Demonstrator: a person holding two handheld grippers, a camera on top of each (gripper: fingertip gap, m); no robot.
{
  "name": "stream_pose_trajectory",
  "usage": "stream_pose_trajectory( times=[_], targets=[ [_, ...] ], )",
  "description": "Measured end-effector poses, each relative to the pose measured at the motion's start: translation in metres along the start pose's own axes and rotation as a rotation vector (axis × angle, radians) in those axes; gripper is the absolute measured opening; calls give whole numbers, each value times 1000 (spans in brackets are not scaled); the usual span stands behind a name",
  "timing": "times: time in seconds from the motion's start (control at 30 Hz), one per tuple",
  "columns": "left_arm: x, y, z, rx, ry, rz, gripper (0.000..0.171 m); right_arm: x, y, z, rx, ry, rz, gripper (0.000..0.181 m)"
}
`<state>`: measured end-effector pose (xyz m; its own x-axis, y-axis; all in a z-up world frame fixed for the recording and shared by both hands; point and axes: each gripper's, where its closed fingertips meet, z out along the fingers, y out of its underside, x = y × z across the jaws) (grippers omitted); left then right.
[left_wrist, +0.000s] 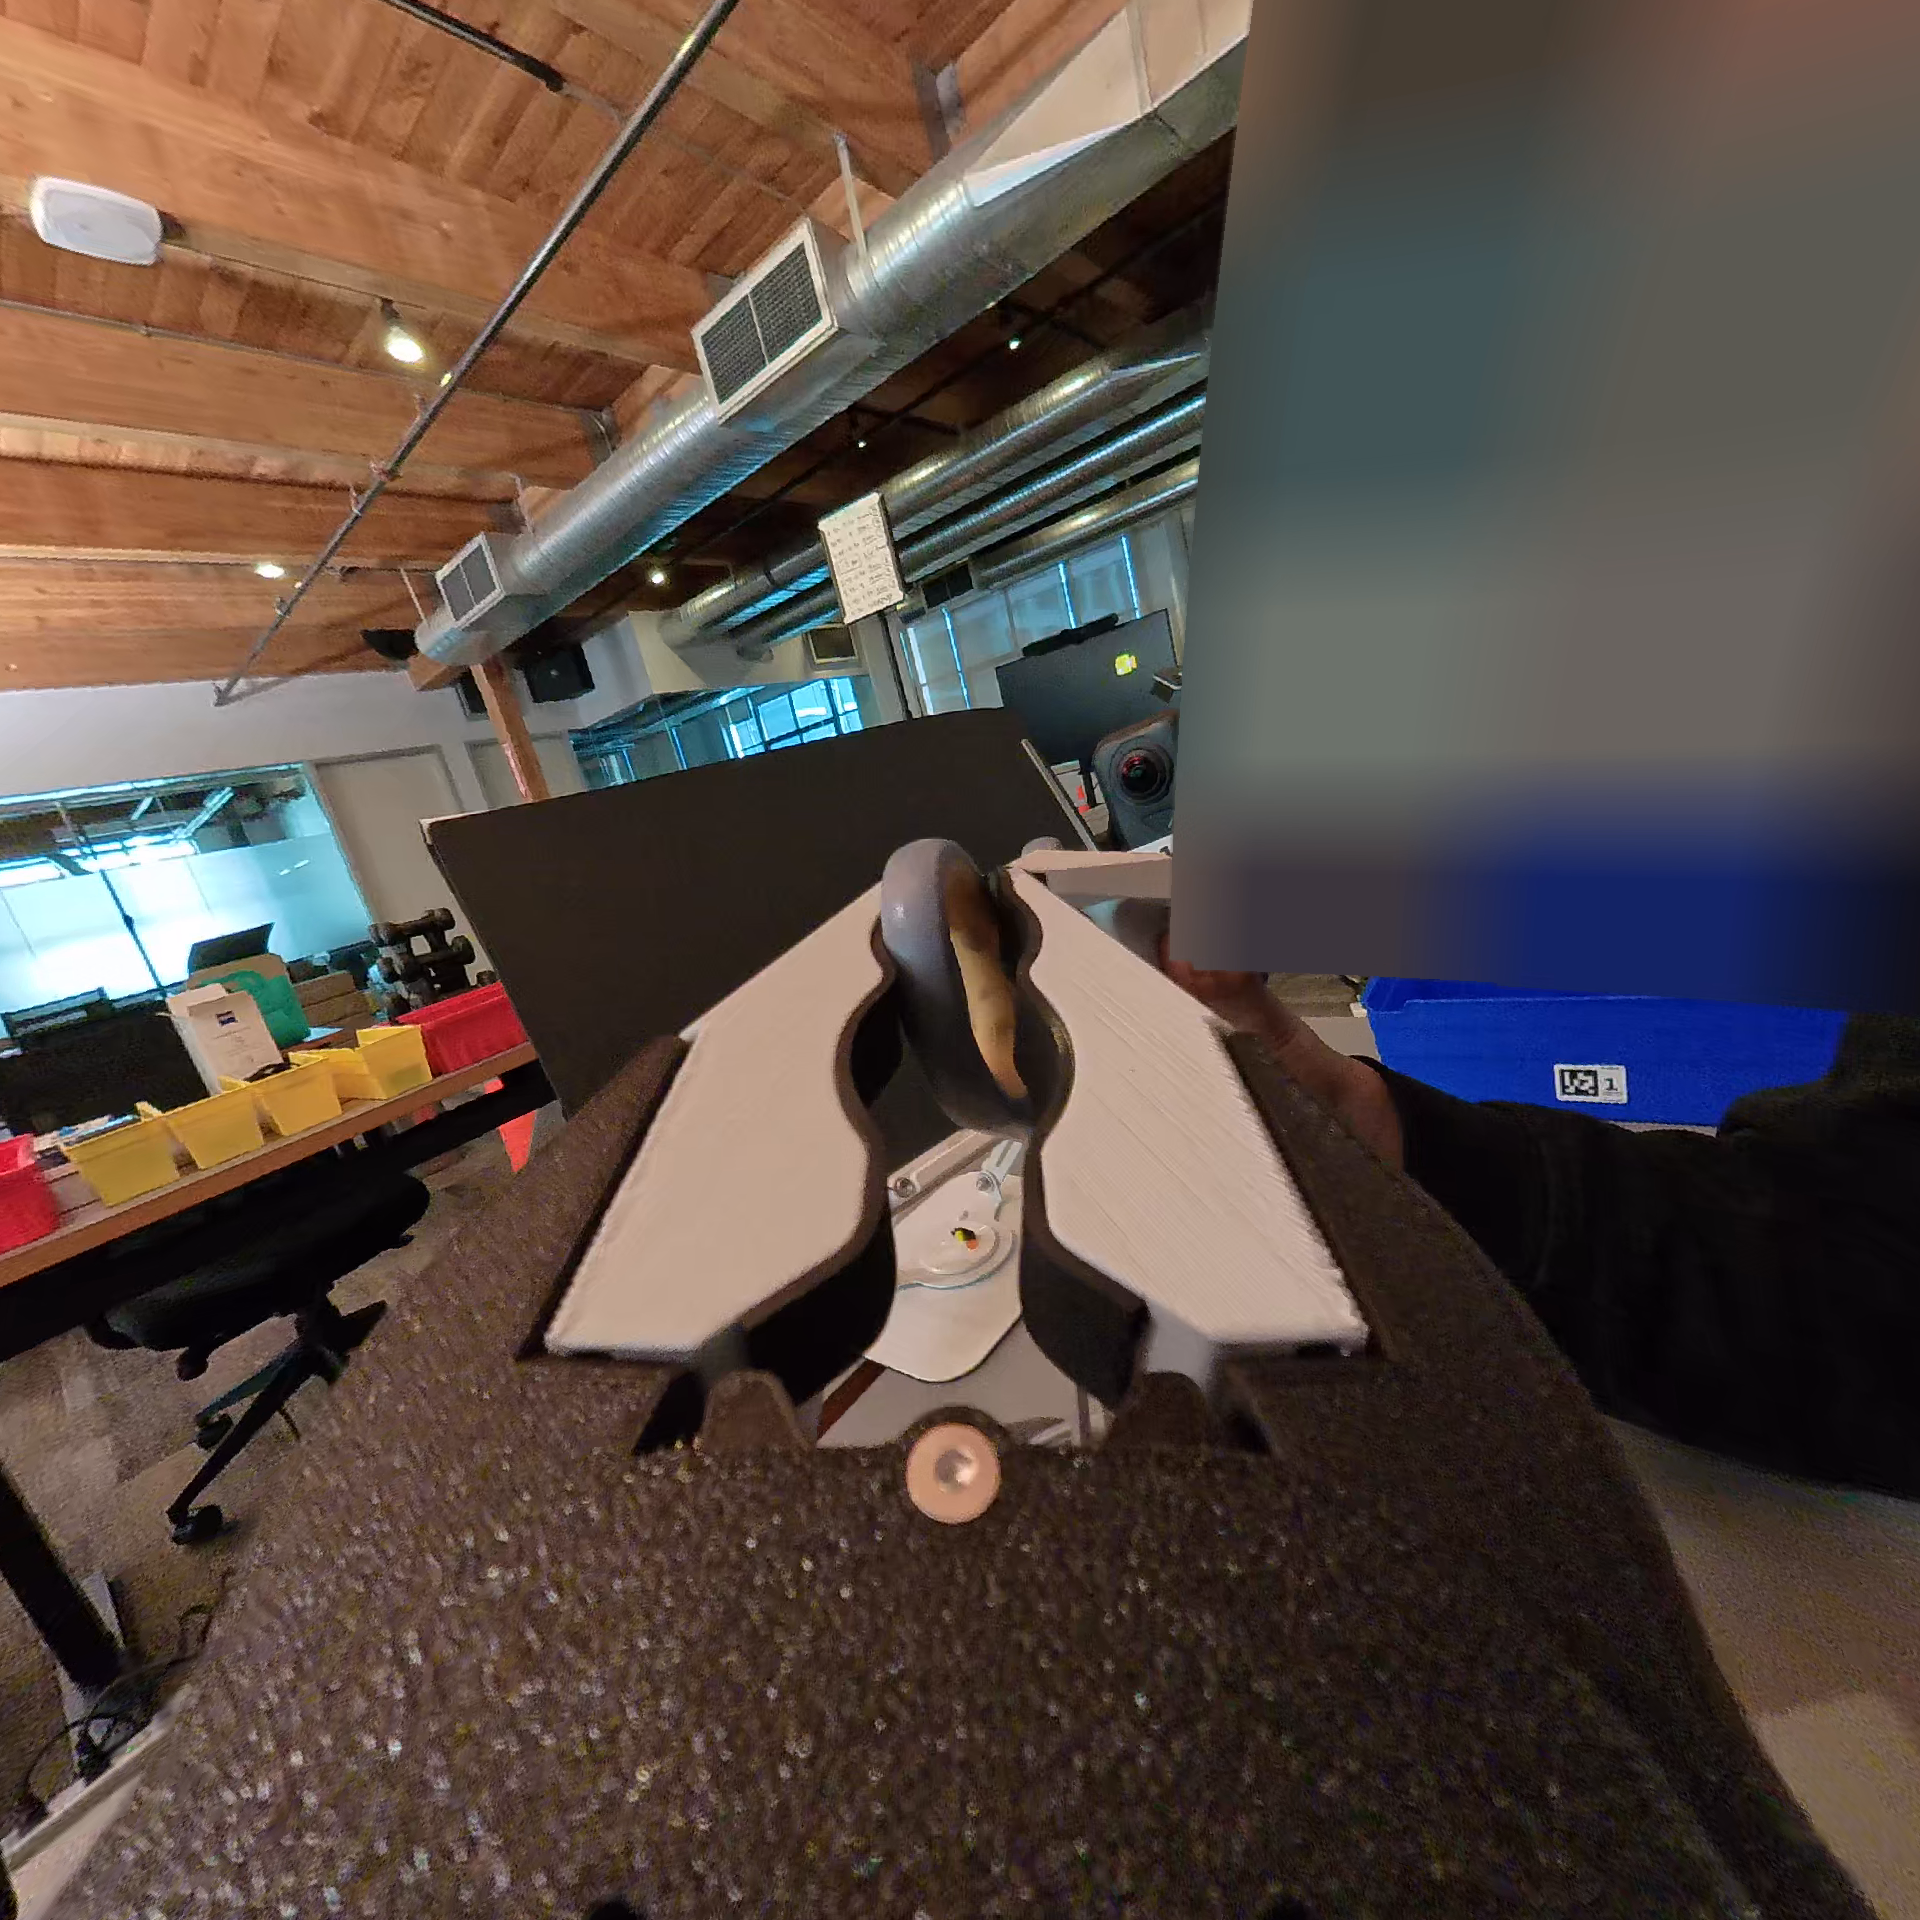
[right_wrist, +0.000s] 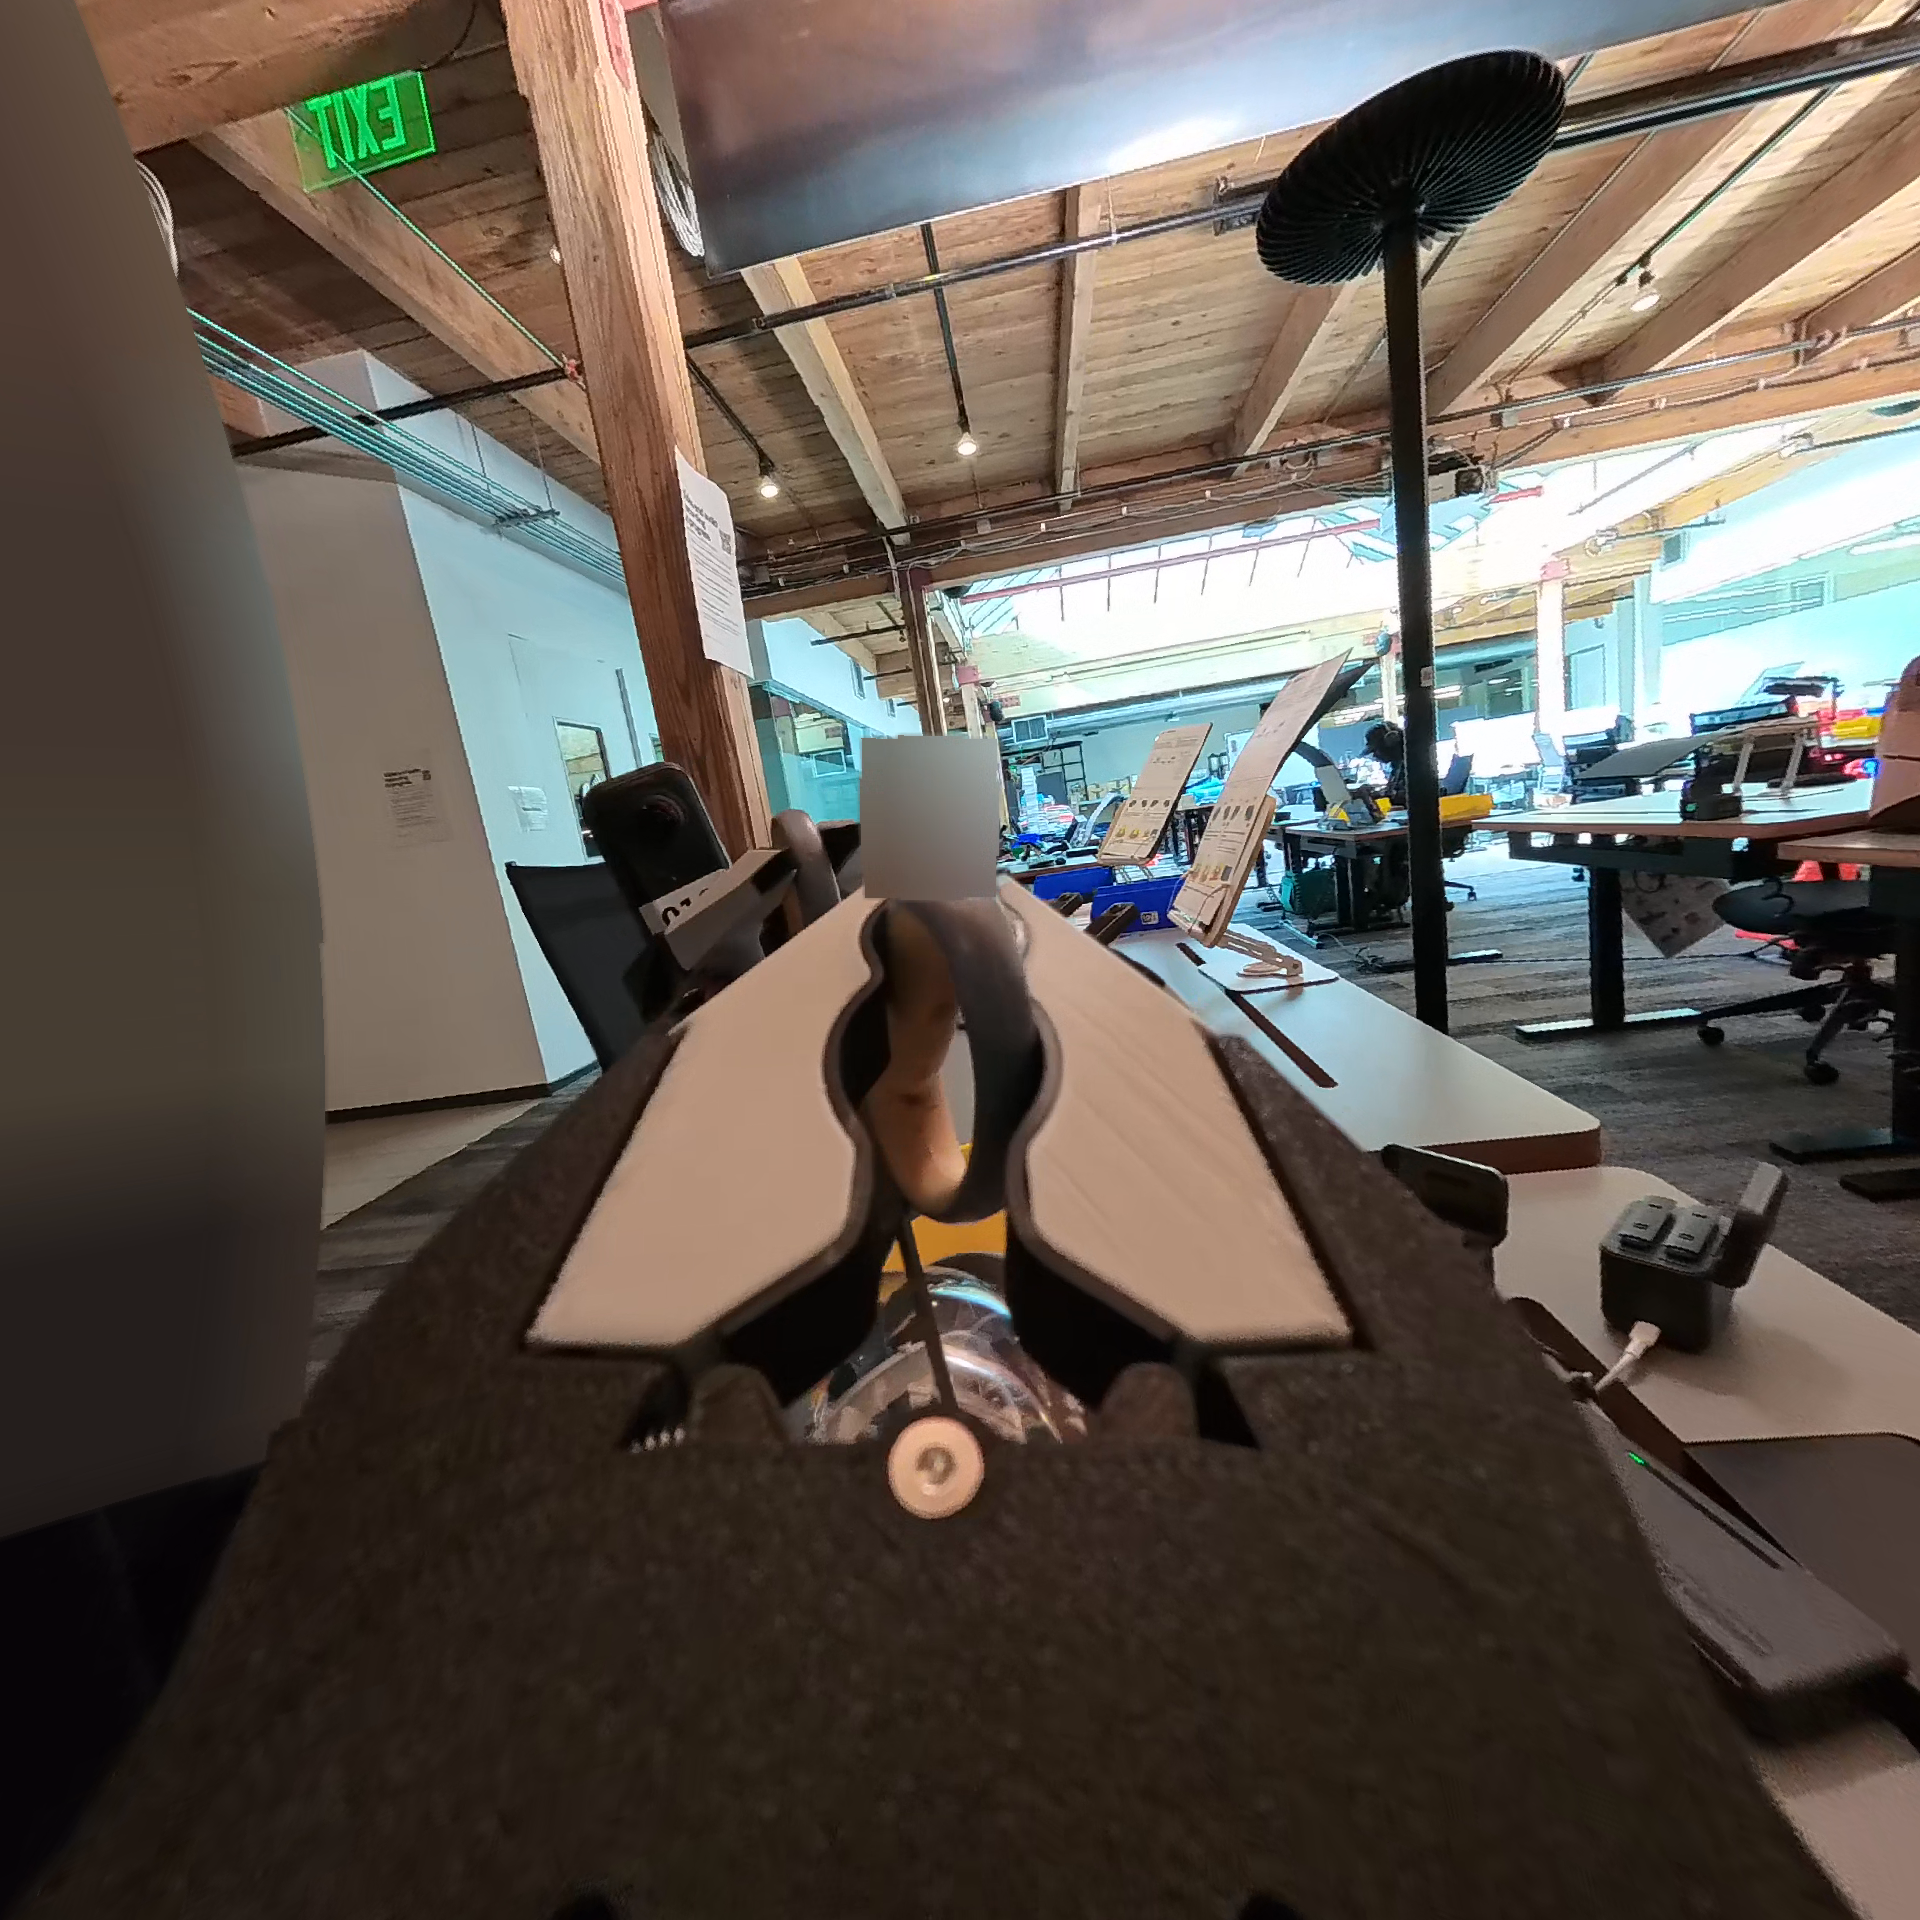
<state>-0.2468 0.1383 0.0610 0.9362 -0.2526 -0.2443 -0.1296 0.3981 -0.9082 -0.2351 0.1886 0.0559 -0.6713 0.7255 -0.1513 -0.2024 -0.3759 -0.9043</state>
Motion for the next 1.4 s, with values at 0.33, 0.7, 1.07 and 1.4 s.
stream_pose_trajectory(
  times=[0.33, 0.7, 1.07, 1.4],
  targets=[
    [-6, 6, 0, -38, -2, -80, 12, 8, 5, -1, -10, 6, 74, 13],
    [-8, 10, -3, -25, 22, -116, 11, 11, 12, -3, -16, -19, 109, 12],
    [-10, 12, -4, -21, 21, -133, 11, 13, 13, 0, -17, -10, 108, 12],
    [-12, 12, -3, -8, 6, -136, 11, 12, 13, 1, -27, 10, 136, 9]
  ],
)
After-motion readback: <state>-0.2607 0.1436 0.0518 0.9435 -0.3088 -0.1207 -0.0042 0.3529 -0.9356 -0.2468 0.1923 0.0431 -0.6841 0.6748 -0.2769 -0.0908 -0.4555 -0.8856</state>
